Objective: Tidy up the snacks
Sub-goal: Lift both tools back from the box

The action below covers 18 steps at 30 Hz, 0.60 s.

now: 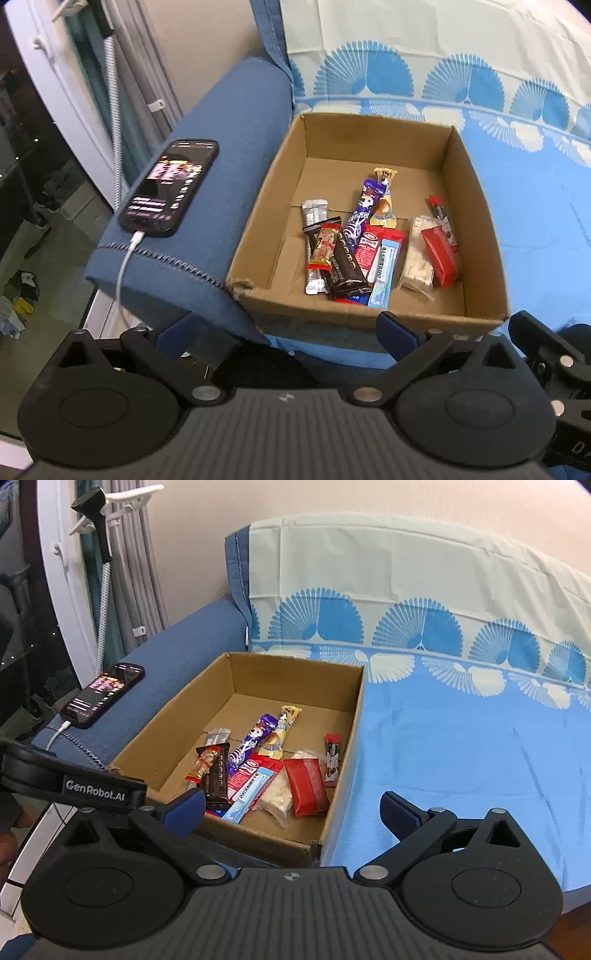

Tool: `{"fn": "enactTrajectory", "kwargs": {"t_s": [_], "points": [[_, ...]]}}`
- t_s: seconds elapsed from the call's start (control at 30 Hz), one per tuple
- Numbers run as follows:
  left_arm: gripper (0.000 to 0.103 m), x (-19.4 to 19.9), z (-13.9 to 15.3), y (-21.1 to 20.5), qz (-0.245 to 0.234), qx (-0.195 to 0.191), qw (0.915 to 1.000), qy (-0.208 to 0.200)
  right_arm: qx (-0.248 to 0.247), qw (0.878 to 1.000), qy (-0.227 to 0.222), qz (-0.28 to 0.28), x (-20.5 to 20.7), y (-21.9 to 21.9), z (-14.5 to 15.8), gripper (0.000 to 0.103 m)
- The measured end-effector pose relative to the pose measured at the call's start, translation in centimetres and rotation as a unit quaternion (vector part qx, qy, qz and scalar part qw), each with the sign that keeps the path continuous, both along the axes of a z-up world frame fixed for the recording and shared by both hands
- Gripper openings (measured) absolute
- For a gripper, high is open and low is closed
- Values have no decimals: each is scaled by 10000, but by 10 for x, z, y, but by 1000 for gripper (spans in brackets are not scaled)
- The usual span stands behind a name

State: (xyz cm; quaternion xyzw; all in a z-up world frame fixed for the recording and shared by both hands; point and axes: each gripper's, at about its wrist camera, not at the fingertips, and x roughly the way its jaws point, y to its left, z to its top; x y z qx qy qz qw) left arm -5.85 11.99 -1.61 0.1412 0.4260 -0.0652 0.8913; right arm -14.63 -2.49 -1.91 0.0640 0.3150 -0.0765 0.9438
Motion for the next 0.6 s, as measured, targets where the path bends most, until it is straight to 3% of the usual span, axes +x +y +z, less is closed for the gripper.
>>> {"fn": "enactTrajectory", "kwargs": {"t_s": [0.17,0.6], "points": [[103,-22,6,7,-17,-206,9998,59,-149,9997,-156,131,-17,8,8,102],[103,-55,18,8,-113,-96,9997,-216,-227,9989,-393,100,-39,14,19,102]]}}
